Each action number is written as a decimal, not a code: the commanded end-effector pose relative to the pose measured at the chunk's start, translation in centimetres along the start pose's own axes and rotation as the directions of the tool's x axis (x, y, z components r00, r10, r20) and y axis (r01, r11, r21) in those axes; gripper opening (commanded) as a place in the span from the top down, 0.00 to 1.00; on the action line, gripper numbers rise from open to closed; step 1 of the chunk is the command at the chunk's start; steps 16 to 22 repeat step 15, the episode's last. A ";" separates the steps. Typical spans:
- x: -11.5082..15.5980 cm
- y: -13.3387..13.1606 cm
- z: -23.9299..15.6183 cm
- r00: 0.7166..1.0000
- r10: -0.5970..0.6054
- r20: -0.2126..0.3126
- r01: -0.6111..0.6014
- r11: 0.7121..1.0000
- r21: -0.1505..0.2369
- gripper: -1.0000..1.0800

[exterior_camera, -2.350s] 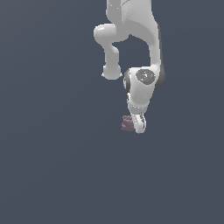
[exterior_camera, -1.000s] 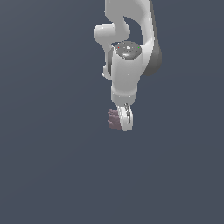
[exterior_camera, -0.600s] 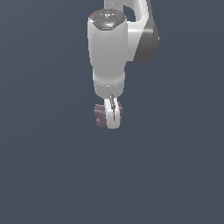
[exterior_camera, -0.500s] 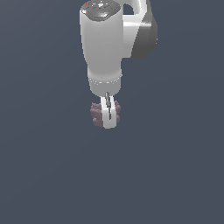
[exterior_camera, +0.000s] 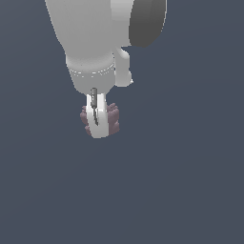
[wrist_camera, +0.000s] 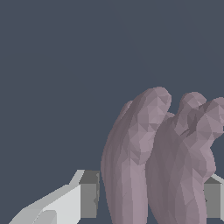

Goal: Pick up the object and move it to a goal position.

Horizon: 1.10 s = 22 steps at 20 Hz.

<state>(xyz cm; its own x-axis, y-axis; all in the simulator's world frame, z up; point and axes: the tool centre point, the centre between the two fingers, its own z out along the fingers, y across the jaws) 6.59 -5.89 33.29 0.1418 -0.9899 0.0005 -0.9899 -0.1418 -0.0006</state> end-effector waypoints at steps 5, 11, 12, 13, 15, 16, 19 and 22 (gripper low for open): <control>1.4 -0.8 -1.8 1.000 -0.001 0.000 0.001 1.000 0.000 1.00; 1.9 -1.1 -2.4 1.000 -0.001 0.000 0.001 1.000 0.000 1.00; 1.9 -1.2 -2.4 1.000 0.000 0.000 0.000 1.000 -0.001 1.00; 1.9 -1.2 -2.4 1.000 0.000 0.000 0.000 1.000 -0.001 1.00; 1.9 -1.2 -2.4 1.000 0.000 0.000 0.000 1.000 -0.001 1.00; 1.9 -1.2 -2.4 1.000 0.000 0.000 0.000 1.000 -0.001 1.00; 1.9 -1.2 -2.4 1.000 0.000 0.000 0.000 1.000 -0.001 1.00; 1.9 -1.2 -2.4 1.000 0.000 0.000 0.000 1.000 -0.001 1.00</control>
